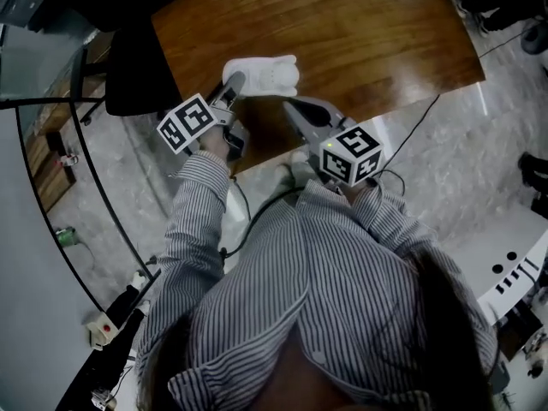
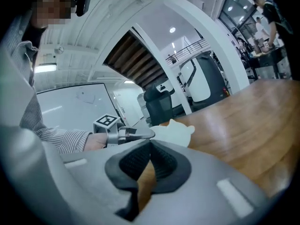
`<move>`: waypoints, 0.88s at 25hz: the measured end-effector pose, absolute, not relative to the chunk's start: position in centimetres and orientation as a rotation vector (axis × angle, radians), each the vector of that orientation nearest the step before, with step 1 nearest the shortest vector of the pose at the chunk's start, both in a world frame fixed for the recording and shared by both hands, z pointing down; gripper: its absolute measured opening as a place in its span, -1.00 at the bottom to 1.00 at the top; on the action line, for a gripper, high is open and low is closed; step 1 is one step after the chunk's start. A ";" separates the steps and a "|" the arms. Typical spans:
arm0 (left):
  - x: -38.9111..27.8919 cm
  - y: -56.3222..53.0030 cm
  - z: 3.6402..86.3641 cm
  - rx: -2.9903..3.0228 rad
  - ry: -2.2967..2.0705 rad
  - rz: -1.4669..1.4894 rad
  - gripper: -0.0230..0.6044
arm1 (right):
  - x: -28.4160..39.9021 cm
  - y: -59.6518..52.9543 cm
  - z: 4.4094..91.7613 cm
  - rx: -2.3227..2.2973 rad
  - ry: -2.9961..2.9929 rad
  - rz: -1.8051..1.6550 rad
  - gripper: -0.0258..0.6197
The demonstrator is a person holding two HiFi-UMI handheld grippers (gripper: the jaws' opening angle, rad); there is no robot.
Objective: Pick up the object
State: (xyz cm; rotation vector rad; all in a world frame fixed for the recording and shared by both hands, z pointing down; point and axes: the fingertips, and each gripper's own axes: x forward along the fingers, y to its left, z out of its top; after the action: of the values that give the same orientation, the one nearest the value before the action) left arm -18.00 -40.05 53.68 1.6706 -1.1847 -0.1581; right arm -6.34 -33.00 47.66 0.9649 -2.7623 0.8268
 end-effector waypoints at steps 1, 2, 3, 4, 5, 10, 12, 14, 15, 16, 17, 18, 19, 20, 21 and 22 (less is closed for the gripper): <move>-18.2 -39.7 52.8 1.649 -1.197 -0.239 -0.19 | -6.4 -33.0 46.9 0.961 -2.780 0.813 -0.92; -18.5 -39.4 52.1 1.625 -1.206 -0.315 -0.19 | -6.4 -33.0 46.2 0.958 -2.794 0.804 -0.92; -18.7 -39.1 51.6 1.606 -1.215 -0.375 -0.19 | -6.6 -33.1 45.8 0.954 -2.803 0.800 -0.92; -18.9 -38.7 51.1 1.596 -1.225 -0.417 -0.19 | -6.7 -33.1 45.5 0.949 -2.807 0.798 -0.92; -19.1 -38.4 50.7 1.592 -1.238 -0.445 -0.19 | -6.9 -33.1 45.2 0.942 -2.809 0.798 -0.92; -19.8 -35.7 47.9 1.570 -1.284 -0.634 -0.19 | -7.7 -31.8 43.8 0.899 -2.834 0.775 -0.92; -19.8 -34.2 46.7 1.570 -1.295 -0.709 -0.19 | -7.5 -31.1 43.1 0.909 -2.850 0.762 -0.92; -19.9 -32.8 46.0 1.575 -1.320 -0.752 -0.19 | -7.2 -30.9 42.6 0.933 -2.869 0.760 -0.92; -20.1 -32.1 45.7 1.578 -1.338 -0.769 -0.19 | -7.1 -30.8 42.4 0.945 -2.877 0.760 -0.92; -20.3 -31.5 45.5 1.583 -1.358 -0.787 -0.19 | -7.1 -30.7 42.3 0.952 -2.883 0.758 -0.92; -20.5 -31.1 45.3 1.587 -1.377 -0.804 -0.19 | -7.1 -30.7 42.2 0.955 -2.888 0.753 -0.92; -20.7 -30.7 45.1 1.590 -1.394 -0.821 -0.19 | -7.1 -30.6 42.1 0.952 -2.893 0.747 -0.92; -20.8 -30.5 44.9 1.591 -1.406 -0.836 -0.19 | -7.2 -30.5 42.0 0.949 -2.898 0.742 -0.92; -21.0 -30.2 44.8 1.591 -1.415 -0.848 -0.19 | -7.3 -30.3 41.9 0.945 -2.902 0.736 -0.92; -21.2 -30.1 44.8 1.590 -1.422 -0.857 -0.19 | -7.5 -30.2 41.8 0.942 -2.904 0.730 -0.92; -21.4 -29.9 44.7 1.587 -1.428 -0.864 -0.19 | -7.6 -30.0 41.8 0.937 -2.904 0.724 -0.92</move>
State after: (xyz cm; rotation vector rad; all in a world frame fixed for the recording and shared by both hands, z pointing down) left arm -21.41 -29.88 44.73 1.5866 -1.4278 -0.8638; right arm -7.57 -29.98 41.77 0.9375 -2.9036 0.7238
